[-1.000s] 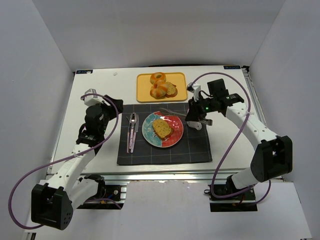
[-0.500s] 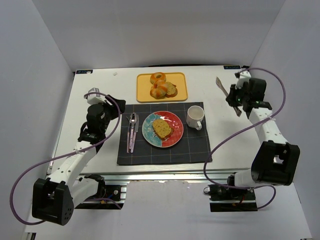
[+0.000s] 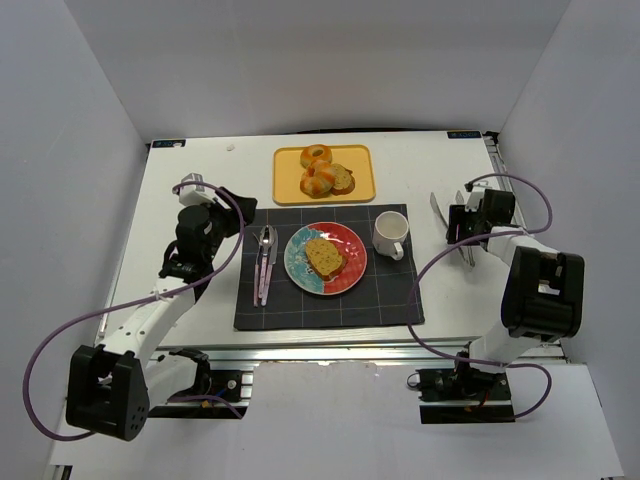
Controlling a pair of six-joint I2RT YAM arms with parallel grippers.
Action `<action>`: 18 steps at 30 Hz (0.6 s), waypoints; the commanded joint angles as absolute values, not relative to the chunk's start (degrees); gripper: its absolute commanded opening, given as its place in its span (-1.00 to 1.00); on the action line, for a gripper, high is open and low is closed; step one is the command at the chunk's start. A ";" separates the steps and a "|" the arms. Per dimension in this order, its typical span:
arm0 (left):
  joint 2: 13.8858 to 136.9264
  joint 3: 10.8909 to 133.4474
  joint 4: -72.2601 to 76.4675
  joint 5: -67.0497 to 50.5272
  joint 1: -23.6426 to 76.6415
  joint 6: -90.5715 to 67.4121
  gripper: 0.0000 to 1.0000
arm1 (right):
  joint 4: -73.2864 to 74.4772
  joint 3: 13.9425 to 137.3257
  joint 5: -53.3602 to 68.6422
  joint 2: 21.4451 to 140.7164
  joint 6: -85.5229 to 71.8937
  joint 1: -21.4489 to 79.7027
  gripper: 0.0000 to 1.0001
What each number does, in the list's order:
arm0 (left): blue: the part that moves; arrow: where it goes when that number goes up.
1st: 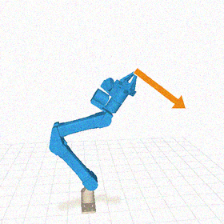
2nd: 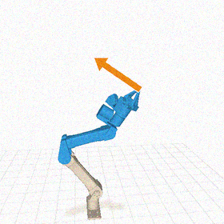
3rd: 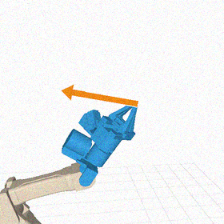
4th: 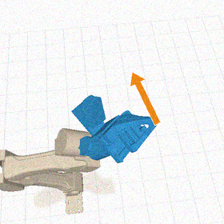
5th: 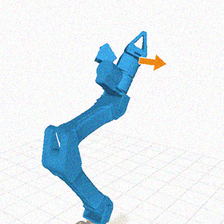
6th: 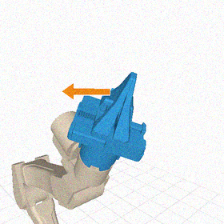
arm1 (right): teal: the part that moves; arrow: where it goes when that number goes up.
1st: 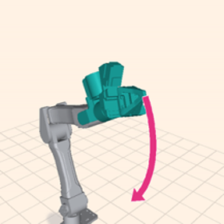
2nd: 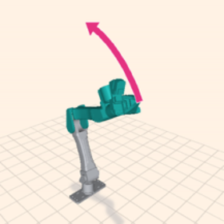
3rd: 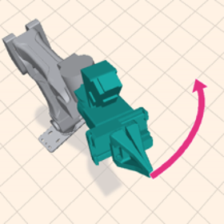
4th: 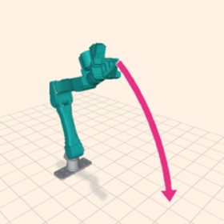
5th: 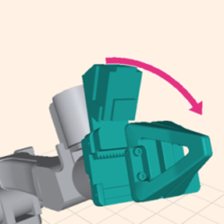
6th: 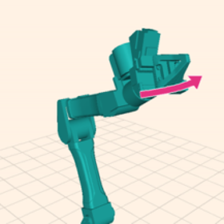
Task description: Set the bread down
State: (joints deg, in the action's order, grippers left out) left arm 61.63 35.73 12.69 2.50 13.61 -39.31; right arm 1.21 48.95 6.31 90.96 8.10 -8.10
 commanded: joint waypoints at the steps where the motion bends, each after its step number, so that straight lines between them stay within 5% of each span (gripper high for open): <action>1: 61.79 36.92 15.03 0.53 13.27 -40.60 0.50 | -0.53 49.57 7.64 92.63 10.01 -8.79 0.35; 11: 61.52 36.83 14.33 0.09 13.27 -40.43 0.50 | 6.50 55.19 10.11 87.20 13.79 -9.76 0.62; 12: 61.52 36.91 14.15 0.09 13.36 -40.43 0.50 | 7.03 57.11 9.76 86.58 13.80 -9.76 0.78; 18: 61.70 36.65 14.15 -1.93 13.27 -40.52 0.48 | 9.05 65.21 10.45 83.76 11.78 -9.67 0.79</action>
State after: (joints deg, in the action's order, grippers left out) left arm 61.89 35.73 13.65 0.32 13.61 -40.21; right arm 8.54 60.84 8.80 86.50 12.25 -9.41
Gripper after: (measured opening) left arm 0.743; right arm 0.895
